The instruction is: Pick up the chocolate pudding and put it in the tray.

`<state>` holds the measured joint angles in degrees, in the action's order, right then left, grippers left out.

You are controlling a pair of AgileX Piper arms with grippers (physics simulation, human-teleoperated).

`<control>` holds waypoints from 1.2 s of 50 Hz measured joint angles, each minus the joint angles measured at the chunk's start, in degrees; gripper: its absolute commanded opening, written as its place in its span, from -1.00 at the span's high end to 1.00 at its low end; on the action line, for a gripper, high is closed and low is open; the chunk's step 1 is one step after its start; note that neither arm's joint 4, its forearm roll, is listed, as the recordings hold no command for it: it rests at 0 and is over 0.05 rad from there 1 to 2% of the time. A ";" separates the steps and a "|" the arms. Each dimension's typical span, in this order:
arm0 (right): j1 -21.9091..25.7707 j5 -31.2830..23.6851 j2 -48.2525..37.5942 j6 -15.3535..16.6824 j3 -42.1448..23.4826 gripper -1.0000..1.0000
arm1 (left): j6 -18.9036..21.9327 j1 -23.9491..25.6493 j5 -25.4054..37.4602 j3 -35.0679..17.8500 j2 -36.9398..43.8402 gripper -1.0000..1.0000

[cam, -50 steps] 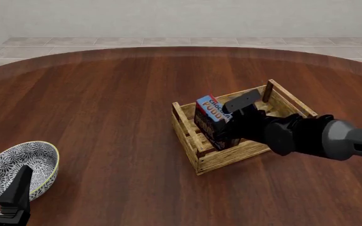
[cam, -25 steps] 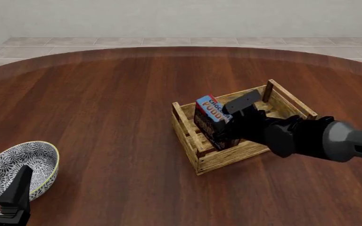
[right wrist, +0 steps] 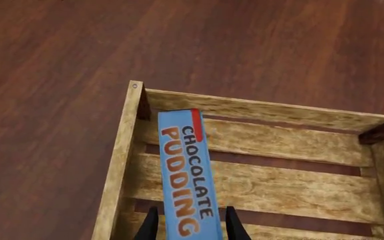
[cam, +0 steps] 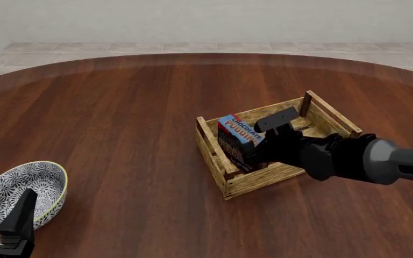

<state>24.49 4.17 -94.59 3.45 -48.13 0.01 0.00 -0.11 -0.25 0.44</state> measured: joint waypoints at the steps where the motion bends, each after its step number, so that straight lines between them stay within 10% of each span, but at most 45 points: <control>1: 0.01 -0.02 0.01 -0.07 0.01 -1.00 | 0.00 0.00 0.00 0.00 0.00 -1.00; 60: -0.57 -18.16 23.34 1.38 -4.57 -1.00 | 0.00 0.00 0.00 0.00 0.00 -1.00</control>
<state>23.92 -13.99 -71.25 4.83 -52.70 0.01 0.00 -0.11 -0.25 0.44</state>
